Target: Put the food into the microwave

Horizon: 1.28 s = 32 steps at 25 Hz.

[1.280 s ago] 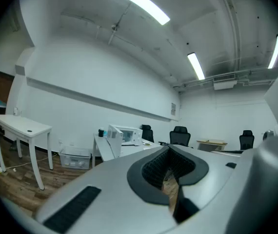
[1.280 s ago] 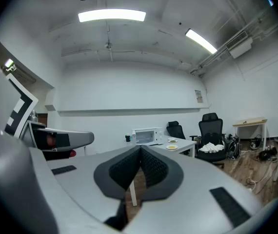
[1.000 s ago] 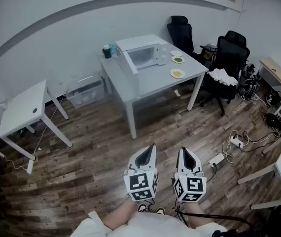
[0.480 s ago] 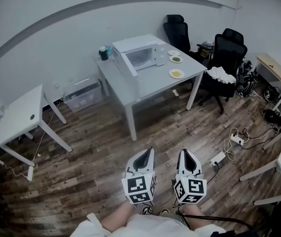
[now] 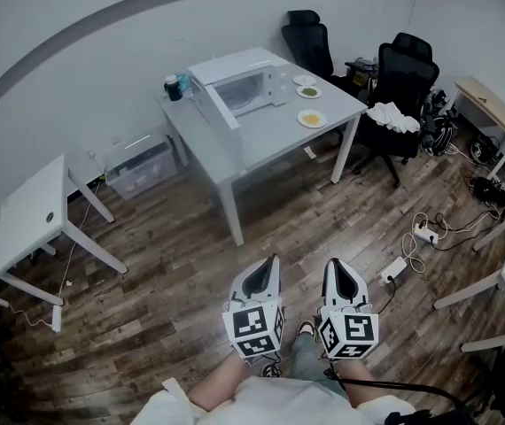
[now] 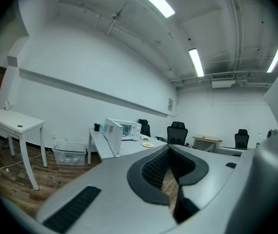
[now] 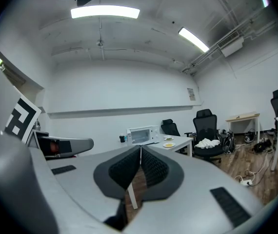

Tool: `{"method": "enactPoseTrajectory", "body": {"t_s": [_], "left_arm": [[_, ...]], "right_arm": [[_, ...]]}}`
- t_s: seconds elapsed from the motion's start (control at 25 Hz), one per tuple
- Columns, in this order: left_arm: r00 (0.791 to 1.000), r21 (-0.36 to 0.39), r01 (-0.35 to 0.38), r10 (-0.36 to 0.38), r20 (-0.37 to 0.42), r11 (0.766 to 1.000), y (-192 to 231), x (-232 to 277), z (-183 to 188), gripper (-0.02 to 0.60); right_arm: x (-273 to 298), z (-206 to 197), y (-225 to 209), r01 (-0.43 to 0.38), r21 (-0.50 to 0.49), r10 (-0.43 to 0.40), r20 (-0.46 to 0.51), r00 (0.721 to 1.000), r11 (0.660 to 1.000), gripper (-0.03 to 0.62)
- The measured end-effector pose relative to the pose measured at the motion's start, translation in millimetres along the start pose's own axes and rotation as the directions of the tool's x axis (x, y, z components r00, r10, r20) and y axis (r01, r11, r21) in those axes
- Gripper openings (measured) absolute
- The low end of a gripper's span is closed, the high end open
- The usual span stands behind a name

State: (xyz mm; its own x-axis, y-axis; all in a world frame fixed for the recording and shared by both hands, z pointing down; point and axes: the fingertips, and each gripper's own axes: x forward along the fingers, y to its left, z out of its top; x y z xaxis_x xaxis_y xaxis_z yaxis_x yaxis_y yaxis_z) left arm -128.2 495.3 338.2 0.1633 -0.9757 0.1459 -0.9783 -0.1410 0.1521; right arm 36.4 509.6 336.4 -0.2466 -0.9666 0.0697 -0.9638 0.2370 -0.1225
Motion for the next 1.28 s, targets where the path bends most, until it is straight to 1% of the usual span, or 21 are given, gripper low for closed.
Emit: {"method": "enactPoseTrajectory", "body": {"t_s": [0.28, 0.52, 0.68, 0.96, 1.28], "left_arm": [[1.000, 0.019, 0.012, -0.012, 0.001, 1.000, -22, 47, 2, 0.310], [1.000, 0.025, -0.002, 0.002, 0.008, 1.000, -41, 103, 19, 0.310], [1.000, 0.018, -0.021, 0.021, 0.013, 1.000, -54, 141, 28, 0.310], [0.998, 0.014, -0.058, 0.058, 0.017, 0.998, -80, 197, 30, 0.310], [0.991, 0.004, -0.134, 0.134, 0.014, 0.991, -86, 238, 29, 0.310]], "right_arm": [[43, 2, -33, -0.007, 0.016, 0.007, 0.006, 1.000, 1.000, 0.018], [91, 22, -69, -0.028, 0.014, 0.028, 0.015, 1.000, 1.000, 0.018], [122, 33, -97, -0.042, 0.004, 0.042, 0.010, 0.999, 0.999, 0.018], [172, 41, -145, -0.083, -0.003, 0.083, -0.003, 0.997, 0.997, 0.018], [219, 42, -170, -0.152, -0.002, 0.152, -0.018, 0.988, 0.988, 0.018]]}}
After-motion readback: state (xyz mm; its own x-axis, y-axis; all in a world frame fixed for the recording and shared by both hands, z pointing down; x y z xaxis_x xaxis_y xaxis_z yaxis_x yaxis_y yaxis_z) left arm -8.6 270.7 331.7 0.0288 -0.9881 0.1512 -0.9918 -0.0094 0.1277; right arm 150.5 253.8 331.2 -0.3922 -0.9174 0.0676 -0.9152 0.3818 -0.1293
